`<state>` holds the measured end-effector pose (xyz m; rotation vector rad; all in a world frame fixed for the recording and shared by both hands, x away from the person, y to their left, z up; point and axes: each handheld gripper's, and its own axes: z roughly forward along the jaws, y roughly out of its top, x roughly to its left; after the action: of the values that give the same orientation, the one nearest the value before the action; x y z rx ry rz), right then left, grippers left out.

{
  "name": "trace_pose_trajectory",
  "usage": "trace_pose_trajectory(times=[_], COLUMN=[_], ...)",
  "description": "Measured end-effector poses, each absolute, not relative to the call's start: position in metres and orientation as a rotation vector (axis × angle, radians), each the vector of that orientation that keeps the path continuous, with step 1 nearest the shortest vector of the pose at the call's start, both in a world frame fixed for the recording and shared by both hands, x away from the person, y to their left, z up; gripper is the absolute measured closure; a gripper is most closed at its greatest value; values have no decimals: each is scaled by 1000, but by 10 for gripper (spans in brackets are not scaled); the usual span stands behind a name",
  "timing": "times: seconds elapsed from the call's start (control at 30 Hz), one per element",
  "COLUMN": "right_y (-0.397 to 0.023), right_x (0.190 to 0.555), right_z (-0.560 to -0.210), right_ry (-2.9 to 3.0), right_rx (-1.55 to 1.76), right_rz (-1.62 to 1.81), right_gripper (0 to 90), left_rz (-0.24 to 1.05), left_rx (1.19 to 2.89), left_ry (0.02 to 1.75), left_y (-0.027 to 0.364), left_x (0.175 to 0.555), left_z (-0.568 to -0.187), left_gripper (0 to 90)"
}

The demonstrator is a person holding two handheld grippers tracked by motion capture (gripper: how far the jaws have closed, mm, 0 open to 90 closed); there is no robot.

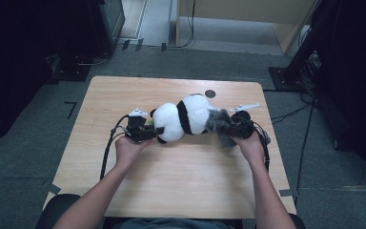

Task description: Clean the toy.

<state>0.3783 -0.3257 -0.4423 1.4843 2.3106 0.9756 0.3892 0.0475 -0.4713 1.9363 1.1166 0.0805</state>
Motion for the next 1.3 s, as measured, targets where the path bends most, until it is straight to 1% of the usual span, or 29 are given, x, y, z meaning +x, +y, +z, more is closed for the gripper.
trace_pose_trajectory(times=[0.2, 0.37, 0.43, 0.53, 0.7, 0.87, 1.07, 1.13, 1.3], right_y=[-325, -309, -298, -285, -281, -280, -281, -281, -281], right_x=[379, 379, 382, 387, 392, 395, 398, 397, 397], right_z=[-421, -402, -400, -407, -415, -416, -417, -417, -419], right_ry=[2188, 2153, 2176, 2220, 2204, 2199, 2202, 2205, 2204], right_rx=[1485, 1390, 1359, 1343, 1315, 1299, 1299, 1295, 1288], right_rz=[1170, 1252, 1265, 1198, 1166, 1146, 1145, 1142, 1138], right_gripper=[783, 783, 781, 776, 786, 790, 791, 791, 792], left_rz=[82, 78, 77, 67, 57, 70, 119, 122, 140], left_rx=[1933, 1929, 1924, 1913, 1902, 1931, 1939, 1948, 1953], left_ry=[1118, 1121, 1123, 1121, 1101, 1083, 1043, 1026, 970], left_y=[47, 47, 46, 47, 51, 56, 65, 67, 68], left_x=[388, 386, 385, 386, 389, 391, 400, 406, 421], left_z=[-471, -470, -471, -472, -473, -469, -456, -452, -443], left_gripper=[630, 629, 628, 619, 552, 456, 346, 323, 314])
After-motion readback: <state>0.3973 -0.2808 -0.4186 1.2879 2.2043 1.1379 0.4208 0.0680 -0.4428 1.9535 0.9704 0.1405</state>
